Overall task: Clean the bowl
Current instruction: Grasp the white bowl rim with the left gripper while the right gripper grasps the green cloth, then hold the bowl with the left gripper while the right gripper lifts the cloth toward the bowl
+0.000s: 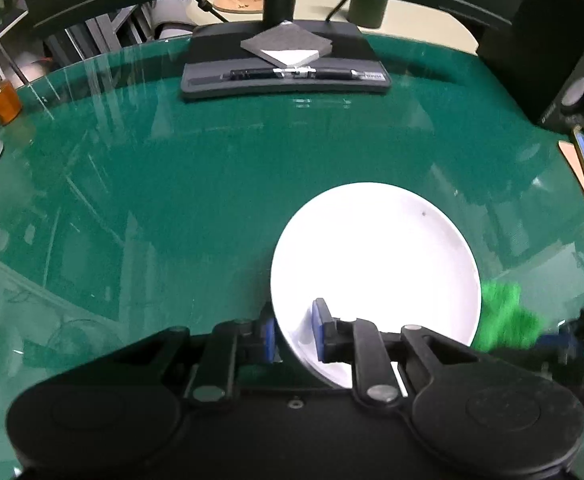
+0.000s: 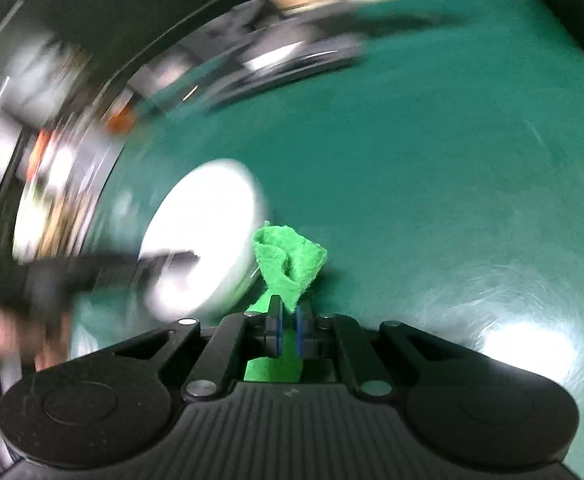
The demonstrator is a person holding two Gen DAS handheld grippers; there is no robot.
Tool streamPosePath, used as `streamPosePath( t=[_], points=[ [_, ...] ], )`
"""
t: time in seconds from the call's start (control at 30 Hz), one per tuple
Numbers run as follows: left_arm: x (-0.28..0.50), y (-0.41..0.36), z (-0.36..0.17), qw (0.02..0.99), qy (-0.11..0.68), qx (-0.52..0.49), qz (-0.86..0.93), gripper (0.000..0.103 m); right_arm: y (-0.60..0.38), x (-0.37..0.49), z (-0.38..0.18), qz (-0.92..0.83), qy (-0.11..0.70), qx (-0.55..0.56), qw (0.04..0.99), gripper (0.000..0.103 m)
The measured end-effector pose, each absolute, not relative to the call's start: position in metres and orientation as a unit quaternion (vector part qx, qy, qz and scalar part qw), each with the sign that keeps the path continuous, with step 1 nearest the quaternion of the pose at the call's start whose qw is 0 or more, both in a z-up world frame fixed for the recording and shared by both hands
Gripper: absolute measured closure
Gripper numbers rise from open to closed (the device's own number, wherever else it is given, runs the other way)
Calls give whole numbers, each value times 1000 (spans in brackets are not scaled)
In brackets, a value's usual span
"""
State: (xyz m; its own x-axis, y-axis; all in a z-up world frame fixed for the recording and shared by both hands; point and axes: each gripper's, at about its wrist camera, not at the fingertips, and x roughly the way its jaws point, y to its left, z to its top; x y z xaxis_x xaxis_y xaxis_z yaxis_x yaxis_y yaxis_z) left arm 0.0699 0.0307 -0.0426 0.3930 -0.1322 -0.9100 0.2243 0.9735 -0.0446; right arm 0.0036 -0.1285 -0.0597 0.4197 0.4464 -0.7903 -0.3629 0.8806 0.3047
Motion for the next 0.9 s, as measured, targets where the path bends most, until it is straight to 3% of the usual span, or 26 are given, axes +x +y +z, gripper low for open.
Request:
streamPosePath(
  t=[0.27, 0.9],
  points=[
    [55, 36, -41, 829, 546, 51, -111, 80, -76, -31, -48, 321, 398, -153, 846, 98],
    [47, 39, -45, 827, 542, 75, -130, 77, -74, -50, -55, 283, 395, -224, 845, 97]
  ],
)
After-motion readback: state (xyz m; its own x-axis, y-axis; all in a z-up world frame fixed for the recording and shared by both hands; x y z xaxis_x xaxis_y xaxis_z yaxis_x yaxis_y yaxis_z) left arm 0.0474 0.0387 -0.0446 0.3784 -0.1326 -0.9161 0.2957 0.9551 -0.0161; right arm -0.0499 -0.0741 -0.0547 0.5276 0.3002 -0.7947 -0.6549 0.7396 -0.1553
